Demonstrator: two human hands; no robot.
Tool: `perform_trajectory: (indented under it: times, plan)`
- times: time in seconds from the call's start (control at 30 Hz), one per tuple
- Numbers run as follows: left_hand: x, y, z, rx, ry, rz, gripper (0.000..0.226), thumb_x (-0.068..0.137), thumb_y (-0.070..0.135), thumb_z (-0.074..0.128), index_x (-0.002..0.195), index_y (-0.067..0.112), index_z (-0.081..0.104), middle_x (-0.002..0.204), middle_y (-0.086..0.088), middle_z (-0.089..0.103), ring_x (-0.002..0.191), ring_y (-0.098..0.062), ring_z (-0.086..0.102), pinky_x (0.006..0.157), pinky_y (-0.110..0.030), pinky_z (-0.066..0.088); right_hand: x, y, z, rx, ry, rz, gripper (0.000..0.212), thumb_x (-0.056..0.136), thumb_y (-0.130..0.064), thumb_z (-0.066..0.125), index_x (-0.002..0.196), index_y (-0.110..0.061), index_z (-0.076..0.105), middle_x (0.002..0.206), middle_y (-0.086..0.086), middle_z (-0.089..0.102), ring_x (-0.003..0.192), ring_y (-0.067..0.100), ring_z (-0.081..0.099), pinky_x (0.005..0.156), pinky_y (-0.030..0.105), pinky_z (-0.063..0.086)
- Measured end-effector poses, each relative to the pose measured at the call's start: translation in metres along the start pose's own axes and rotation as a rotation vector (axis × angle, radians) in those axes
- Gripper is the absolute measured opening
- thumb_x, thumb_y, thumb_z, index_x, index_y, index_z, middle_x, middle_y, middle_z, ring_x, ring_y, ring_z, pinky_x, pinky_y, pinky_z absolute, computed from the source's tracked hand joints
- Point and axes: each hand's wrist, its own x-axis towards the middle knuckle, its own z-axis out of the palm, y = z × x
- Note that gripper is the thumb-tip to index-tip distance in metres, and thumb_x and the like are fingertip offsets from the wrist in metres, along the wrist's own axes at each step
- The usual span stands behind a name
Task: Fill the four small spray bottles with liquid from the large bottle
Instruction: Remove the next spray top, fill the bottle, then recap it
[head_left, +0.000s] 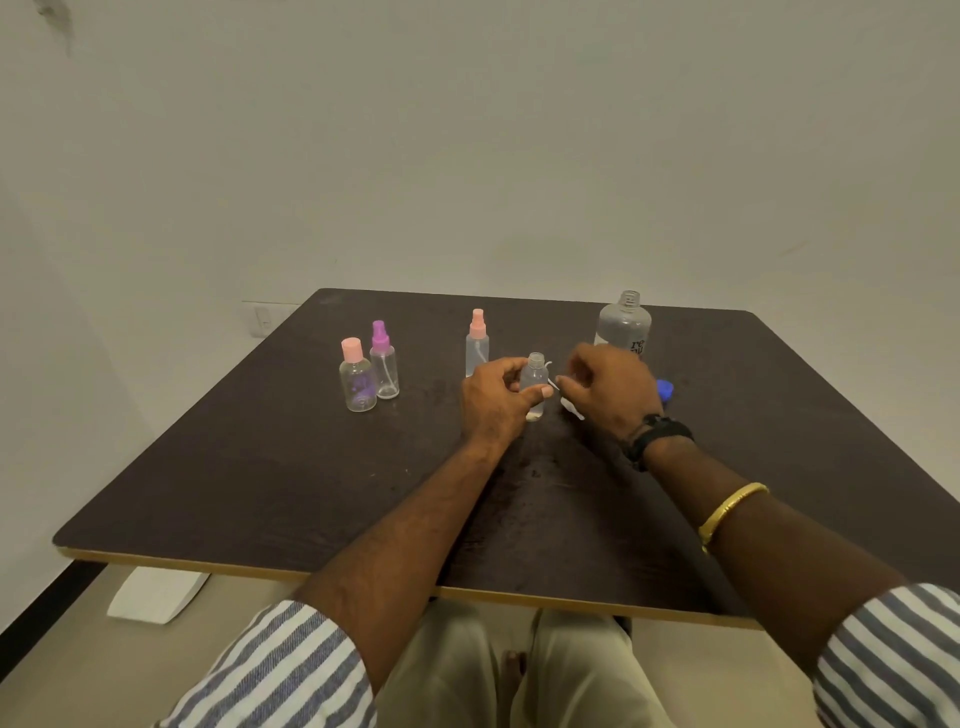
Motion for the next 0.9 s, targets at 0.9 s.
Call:
perform_trajectory:
  times: [0.9]
  plan:
    - [-0.001, 0.002, 0.0, 0.005, -0.002, -0.021, 0.048, 0.074, 0.029, 0.088, 0.117, 0.011, 0.073, 0.107, -0.003, 0.076, 0.094, -0.013, 0.071, 0.084, -0.026, 0.059, 0.019, -0.022, -0.024, 0.306, 0.504, 0.021, 0.014, 0.086, -0.014, 0.056, 0.091, -0.011, 0.069, 0.09, 0.005, 0.06, 0.073, 0.012, 0.05, 0.064, 0.015, 0.037]
